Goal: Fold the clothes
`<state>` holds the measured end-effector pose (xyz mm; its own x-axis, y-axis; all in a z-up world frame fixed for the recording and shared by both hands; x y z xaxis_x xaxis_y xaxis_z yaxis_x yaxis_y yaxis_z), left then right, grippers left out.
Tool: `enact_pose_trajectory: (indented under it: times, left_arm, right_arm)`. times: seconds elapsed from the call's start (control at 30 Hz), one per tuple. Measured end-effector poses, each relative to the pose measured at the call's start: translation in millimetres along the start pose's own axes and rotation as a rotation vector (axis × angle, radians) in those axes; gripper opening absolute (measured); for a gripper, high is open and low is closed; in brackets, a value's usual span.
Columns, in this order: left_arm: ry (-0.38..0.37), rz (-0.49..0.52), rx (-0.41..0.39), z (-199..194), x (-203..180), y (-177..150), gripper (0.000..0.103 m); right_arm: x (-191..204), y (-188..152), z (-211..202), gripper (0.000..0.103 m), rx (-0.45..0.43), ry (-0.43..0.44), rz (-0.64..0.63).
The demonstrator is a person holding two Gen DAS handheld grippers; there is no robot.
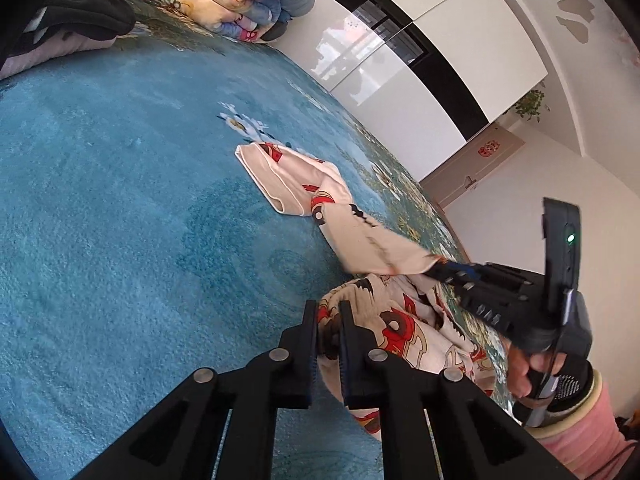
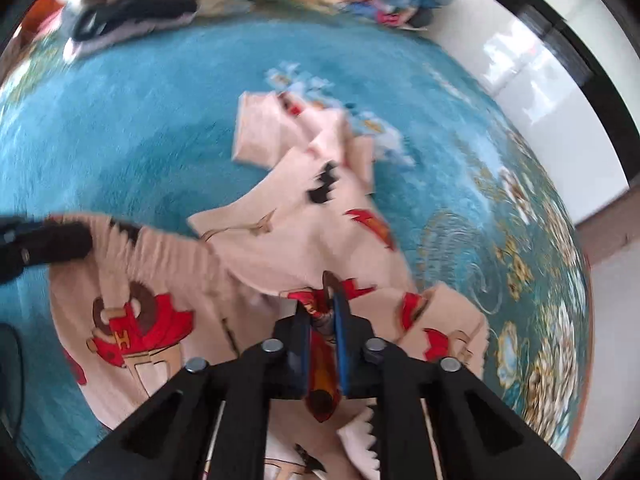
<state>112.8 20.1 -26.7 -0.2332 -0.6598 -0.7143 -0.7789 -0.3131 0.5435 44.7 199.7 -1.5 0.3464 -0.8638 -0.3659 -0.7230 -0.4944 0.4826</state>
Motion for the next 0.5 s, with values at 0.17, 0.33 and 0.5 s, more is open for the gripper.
enact_pose_trajectory:
  times: [0.17, 0.33, 0.5]
  left_arm:
    - [0.000, -0.016, -0.022, -4.2, 3.6, 4.2, 0.009]
    - [-0.002, -0.057, -0.055, -13.9, 13.7, 10.4, 0.009]
    - [0.002, -0.099, -0.080, -21.6, 25.0, 14.9, 0.009]
  right_arm:
    - [-103.4, -2.0, -51.9, 0.006, -0.126, -0.077, 0.356]
    - [-219.4, -62.8, -93.0, 0.006, -0.162, -0.228, 0.681]
    - [-292.4, -166.7, -104.7, 0.006, -0.075, -0.368, 0.927]
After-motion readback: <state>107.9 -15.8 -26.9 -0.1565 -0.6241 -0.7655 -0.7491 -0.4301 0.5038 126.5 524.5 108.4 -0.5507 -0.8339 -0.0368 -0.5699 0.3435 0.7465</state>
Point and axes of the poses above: each gripper's, at about its wrist camera, not at the fingertips, and z roughly the way its jaws point, x to its left, y to its top, the point moved 8 cm from there along z, roughly the way its jaws point, and after that the axes turned 3 degrees about -y, right-handed, at the moved point
